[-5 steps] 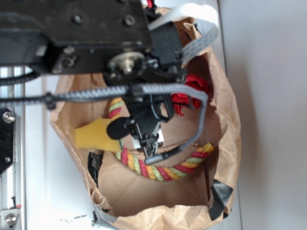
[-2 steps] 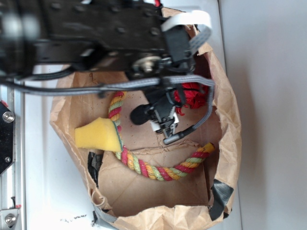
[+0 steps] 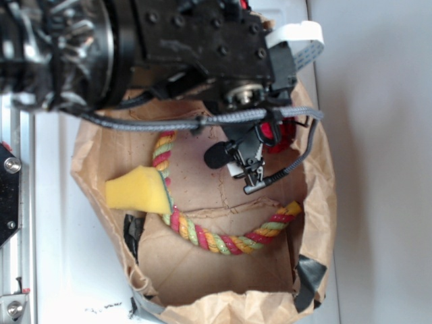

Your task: Grab the red paper.

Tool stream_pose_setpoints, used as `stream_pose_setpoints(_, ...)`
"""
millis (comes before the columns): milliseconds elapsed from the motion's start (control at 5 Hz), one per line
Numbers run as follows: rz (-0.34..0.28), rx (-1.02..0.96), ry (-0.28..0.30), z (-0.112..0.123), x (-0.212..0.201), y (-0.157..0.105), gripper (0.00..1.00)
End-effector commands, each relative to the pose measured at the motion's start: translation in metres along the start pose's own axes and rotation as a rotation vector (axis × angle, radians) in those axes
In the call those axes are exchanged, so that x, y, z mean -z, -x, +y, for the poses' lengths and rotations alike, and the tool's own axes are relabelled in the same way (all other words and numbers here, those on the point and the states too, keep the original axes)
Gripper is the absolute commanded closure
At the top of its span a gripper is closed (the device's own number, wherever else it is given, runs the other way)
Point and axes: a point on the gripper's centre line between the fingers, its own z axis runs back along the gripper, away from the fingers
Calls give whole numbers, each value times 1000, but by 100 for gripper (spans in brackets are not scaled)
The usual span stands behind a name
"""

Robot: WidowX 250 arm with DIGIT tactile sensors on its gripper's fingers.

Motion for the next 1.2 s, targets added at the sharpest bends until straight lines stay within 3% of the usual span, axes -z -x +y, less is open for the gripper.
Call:
stream_pose_setpoints(0,-49,-28,-3,9,-13,-15,0)
stream_pose_setpoints(200,-49,-28,-3,9,-13,-15,0)
stream_pose_setpoints(400,-88,-1,-38,2,-4,-11,0)
stream_pose_setpoints(600,-136,38,-9,-14,15,-20,0)
stream_pose_setpoints(800,-135,47,-20,-21,21,-22,0)
stream_pose_setpoints(1000,-147,51,14,-24,11,-21,0)
